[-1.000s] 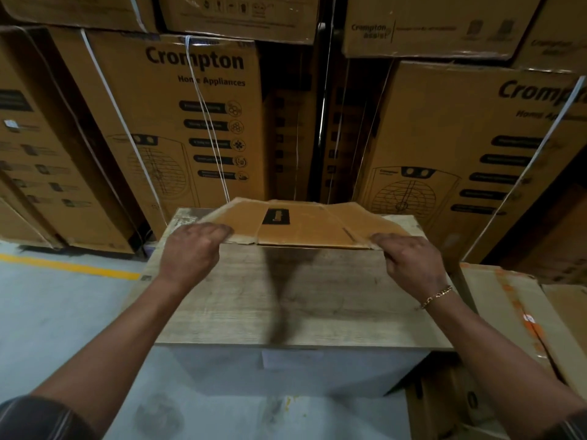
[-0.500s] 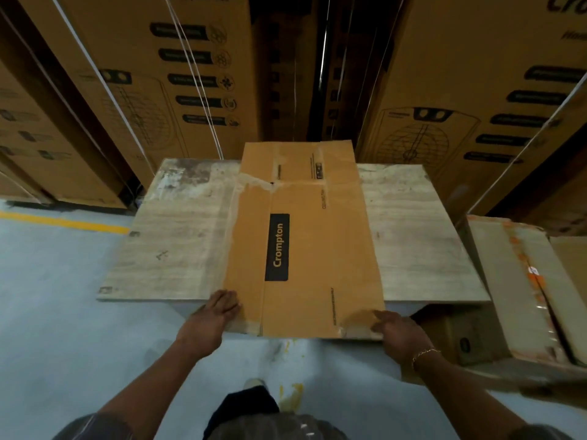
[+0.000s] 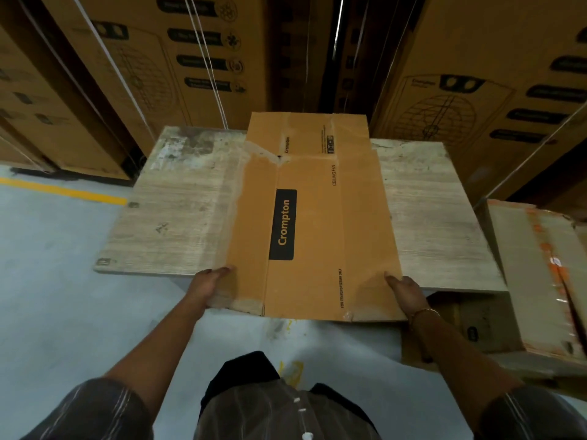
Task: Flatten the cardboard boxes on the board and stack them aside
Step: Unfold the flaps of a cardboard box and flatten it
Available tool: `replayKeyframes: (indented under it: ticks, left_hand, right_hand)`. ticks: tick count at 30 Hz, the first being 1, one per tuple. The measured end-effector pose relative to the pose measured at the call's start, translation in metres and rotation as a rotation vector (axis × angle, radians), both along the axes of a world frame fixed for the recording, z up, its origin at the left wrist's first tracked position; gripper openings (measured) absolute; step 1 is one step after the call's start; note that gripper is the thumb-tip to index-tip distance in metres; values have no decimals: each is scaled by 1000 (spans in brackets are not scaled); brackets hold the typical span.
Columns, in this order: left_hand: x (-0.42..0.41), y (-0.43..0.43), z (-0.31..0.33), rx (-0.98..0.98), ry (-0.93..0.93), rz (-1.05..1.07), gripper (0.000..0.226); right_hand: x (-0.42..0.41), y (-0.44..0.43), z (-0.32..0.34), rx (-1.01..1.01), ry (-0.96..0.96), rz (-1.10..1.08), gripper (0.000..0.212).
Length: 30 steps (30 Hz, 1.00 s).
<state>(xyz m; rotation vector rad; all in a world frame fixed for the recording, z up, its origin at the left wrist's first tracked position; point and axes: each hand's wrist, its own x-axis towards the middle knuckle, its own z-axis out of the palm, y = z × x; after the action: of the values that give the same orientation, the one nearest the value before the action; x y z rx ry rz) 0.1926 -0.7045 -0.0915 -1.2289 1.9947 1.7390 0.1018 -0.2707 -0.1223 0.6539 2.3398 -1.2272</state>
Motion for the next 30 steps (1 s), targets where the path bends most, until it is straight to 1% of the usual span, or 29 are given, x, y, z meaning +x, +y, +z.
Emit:
replayKeyframes:
  ticks: [2, 4, 5, 7, 8, 11, 14, 20, 22, 25, 27, 30]
  left_hand:
    - [-4, 9, 13, -34, 58, -4, 45]
    - [-6, 15, 26, -56, 118, 19, 46]
    - [-7, 18, 35, -81, 140, 28, 44]
    - [-3, 19, 52, -162, 181, 21, 39]
    - [2, 18, 63, -197, 215, 14, 37]
    - [31, 1, 83, -213, 293, 31, 36]
    - [63, -31, 96, -261, 321, 83, 37]
    - [128, -127, 116, -317, 318, 228, 36]
    - [152, -171, 121, -335, 315, 273, 36]
    - [184, -244, 129, -353, 290, 318, 39]
    - [202, -290, 136, -360, 293, 341, 36]
    - [220, -355, 142, -390, 279, 374, 31]
  right_hand:
    - [-3, -6, 14, -44, 38, -10, 55]
    - [-4, -9, 23, -32, 77, -38, 45]
    - [-2, -13, 29, -4, 109, -46, 45]
    - [8, -23, 44, 78, 194, -44, 54]
    - [16, -32, 54, 93, 242, -44, 54]
    - [46, -56, 72, 4, 340, -57, 35]
    - [64, -87, 84, -31, 399, -19, 28]
    - [68, -206, 95, -33, 473, 131, 27]
    - [73, -257, 94, -75, 498, 166, 27]
    - [87, -342, 96, -179, 495, 187, 19]
    - [98, -395, 98, -230, 489, 204, 13]
    - [106, -467, 100, -239, 485, 247, 13]
